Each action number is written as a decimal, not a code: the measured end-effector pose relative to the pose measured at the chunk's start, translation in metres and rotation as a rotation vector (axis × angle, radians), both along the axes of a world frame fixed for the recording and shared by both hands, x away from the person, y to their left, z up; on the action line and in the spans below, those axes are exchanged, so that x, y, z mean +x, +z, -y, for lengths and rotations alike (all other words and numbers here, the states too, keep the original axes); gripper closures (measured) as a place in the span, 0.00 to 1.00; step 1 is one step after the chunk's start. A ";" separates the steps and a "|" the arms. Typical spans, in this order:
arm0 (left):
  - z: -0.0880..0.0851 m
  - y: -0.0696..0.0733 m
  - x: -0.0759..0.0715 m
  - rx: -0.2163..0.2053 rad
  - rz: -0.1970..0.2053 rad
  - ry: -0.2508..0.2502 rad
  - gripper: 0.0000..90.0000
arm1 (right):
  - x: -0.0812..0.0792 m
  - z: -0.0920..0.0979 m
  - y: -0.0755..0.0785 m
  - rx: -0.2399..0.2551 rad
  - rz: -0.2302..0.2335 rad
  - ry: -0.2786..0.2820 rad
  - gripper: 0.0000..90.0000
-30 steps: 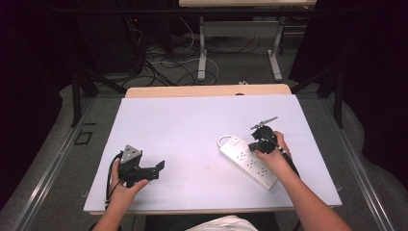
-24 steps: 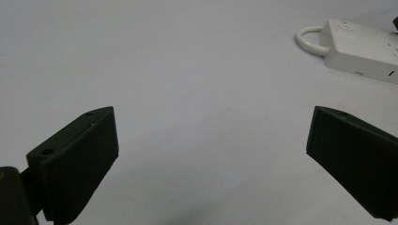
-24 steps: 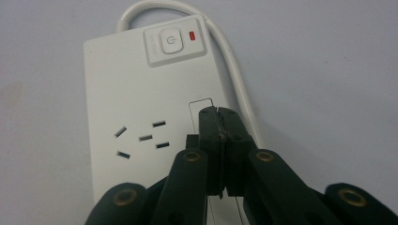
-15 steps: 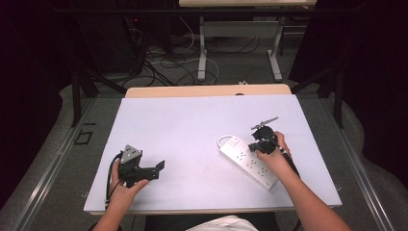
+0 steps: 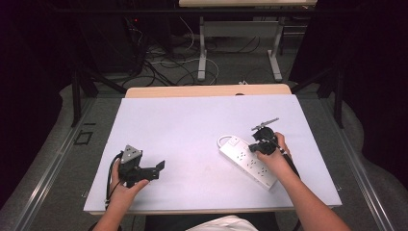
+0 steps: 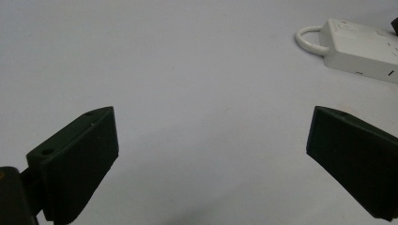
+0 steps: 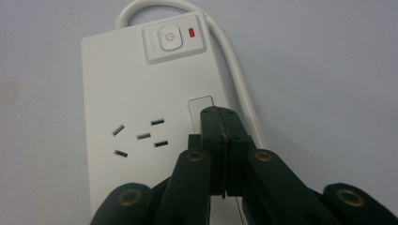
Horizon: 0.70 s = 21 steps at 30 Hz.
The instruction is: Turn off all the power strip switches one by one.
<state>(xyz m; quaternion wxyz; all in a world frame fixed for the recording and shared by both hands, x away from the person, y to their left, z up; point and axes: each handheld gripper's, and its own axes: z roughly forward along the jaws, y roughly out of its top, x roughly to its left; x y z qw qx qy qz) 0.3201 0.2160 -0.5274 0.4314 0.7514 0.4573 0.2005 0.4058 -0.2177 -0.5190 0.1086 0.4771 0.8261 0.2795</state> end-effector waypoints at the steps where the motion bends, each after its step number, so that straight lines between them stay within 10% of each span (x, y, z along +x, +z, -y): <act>1: 0.000 0.000 0.000 0.000 0.000 0.000 0.03 | 0.000 0.000 0.000 0.001 0.000 0.001 1.00; 21: 0.000 0.000 0.000 -0.002 -0.002 -0.001 0.03 | -0.003 0.002 -0.002 0.006 0.035 -0.001 1.00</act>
